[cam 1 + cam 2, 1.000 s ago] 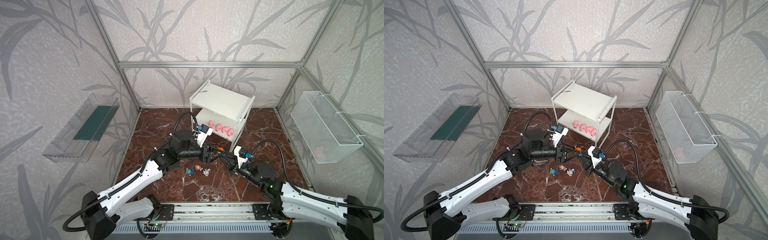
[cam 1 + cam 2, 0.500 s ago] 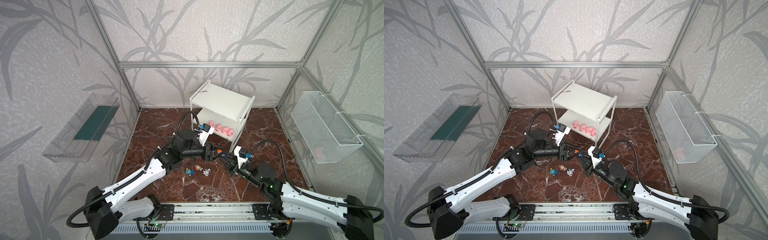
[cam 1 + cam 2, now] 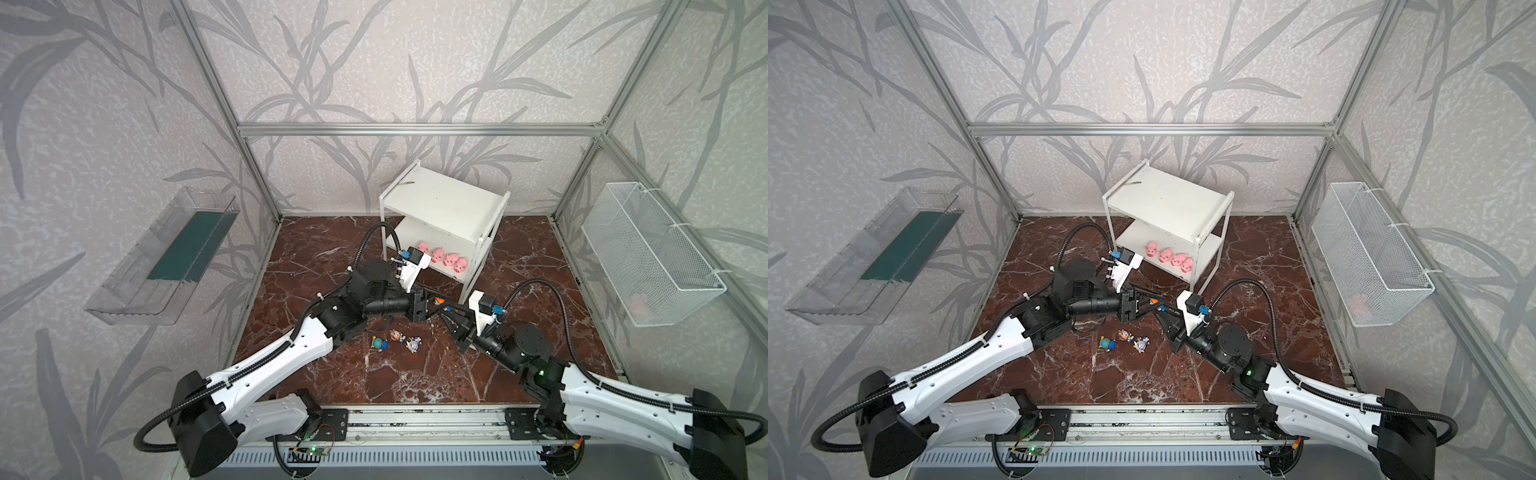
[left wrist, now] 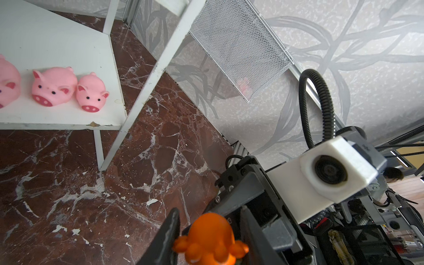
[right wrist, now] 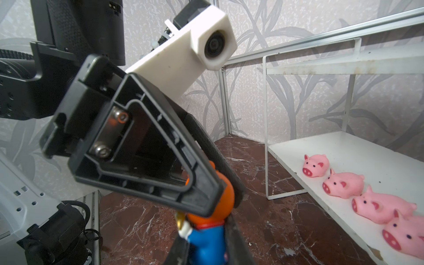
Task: Place and organize the plastic toys onto the shelf
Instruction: 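Carry the octopus with the left gripper up over the shelf's top tier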
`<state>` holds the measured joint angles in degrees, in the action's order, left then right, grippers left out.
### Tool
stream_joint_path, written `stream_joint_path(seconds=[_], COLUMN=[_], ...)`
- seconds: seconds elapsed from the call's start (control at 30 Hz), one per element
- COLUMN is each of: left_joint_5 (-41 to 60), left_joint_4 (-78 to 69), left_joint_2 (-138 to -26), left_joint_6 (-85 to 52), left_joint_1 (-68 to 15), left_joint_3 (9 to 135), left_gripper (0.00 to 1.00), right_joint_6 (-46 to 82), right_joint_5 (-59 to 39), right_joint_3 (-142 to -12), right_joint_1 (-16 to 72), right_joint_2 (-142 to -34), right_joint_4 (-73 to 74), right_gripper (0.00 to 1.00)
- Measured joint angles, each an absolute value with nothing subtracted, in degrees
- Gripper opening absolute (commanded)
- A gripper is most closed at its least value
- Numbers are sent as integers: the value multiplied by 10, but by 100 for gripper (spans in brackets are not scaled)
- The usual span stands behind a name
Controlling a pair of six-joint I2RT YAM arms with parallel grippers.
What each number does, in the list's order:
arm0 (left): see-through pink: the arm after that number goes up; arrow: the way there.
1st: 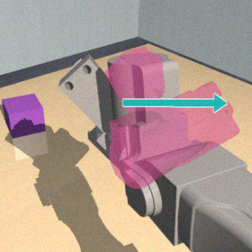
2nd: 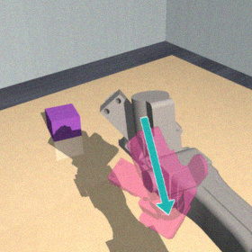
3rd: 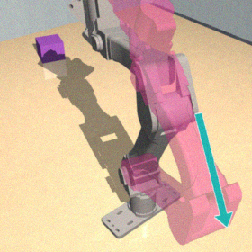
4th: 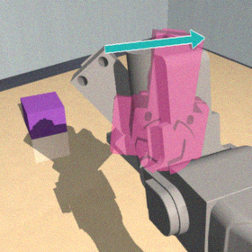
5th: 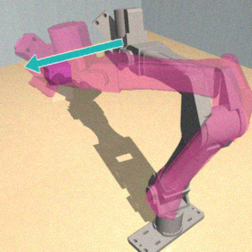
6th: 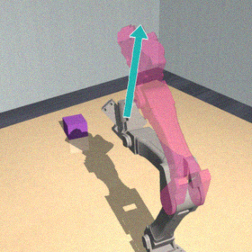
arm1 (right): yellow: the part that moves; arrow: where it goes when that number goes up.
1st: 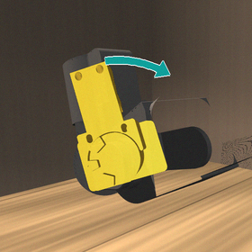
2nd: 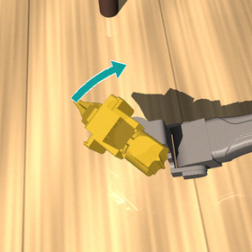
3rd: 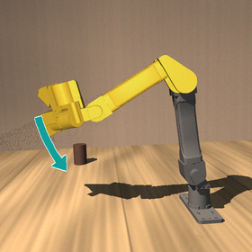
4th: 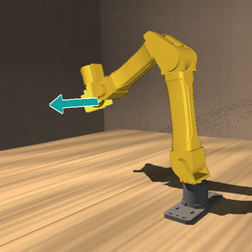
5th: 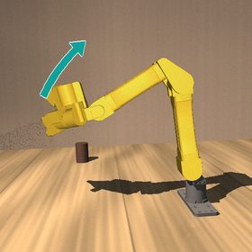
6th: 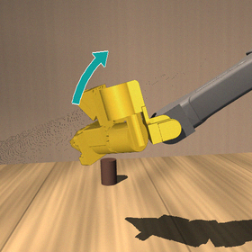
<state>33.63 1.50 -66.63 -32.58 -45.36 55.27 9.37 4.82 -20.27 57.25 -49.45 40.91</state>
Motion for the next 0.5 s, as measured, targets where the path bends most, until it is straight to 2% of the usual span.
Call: stream_joint_path(seconds=[0.13,0.23,0.4,0.5], left_joint_5=[324,310,283,262], left_joint_4=[35,77,138,166], left_joint_2=[-666,-667,-681,-696], left_joint_6=[-311,-288,-241,-213], left_joint_1=[-456,-457,-460,-460], left_joint_3=[559,583,662,715], left_gripper=[33,33,33,33], right_joint_6=[96,98,94,88], right_joint_5=[52,56,59,63], right_joint_3=[-203,-203,-201,-199], right_joint_1=[573,572,572,571], right_joint_2=[-496,-493,-455,-416], right_joint_4=[401,397,352,310], right_gripper=[34,45,69,77])
